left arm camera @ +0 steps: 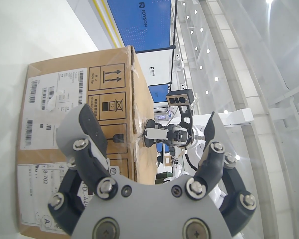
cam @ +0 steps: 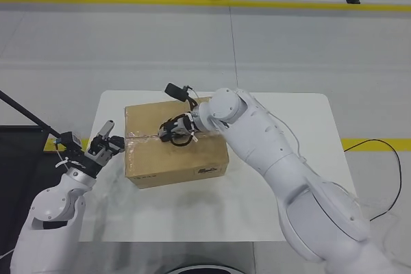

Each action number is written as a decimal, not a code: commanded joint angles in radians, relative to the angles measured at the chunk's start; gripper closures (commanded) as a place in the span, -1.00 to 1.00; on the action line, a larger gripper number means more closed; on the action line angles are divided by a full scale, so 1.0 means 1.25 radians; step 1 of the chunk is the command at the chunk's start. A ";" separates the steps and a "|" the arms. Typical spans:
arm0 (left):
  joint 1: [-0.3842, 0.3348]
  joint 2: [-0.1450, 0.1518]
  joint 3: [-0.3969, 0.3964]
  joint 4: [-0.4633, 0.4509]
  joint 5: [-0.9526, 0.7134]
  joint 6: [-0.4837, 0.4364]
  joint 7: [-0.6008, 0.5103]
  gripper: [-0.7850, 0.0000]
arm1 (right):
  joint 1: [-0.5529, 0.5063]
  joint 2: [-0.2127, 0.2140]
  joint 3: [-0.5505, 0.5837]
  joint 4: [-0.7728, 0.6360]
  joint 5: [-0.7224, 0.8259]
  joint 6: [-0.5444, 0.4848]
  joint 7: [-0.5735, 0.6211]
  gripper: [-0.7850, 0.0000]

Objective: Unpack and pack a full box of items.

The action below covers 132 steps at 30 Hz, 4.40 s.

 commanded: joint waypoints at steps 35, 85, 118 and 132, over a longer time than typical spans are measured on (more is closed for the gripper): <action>0.013 0.005 0.014 -0.020 0.002 -0.002 0.002 -1.00 | -0.352 0.258 0.361 -0.663 -0.336 0.378 0.004 1.00; -0.068 0.010 0.066 -0.001 0.042 0.019 0.004 -1.00 | -0.498 0.338 0.506 -0.794 -0.304 0.380 0.011 1.00; -0.066 0.015 0.056 0.004 0.027 0.014 0.005 -1.00 | -0.478 0.357 0.462 -0.849 -0.350 0.487 -0.036 1.00; -0.058 0.019 0.027 -0.007 0.002 0.001 0.007 -1.00 | -0.551 0.373 0.544 -0.956 -0.318 0.466 -0.160 1.00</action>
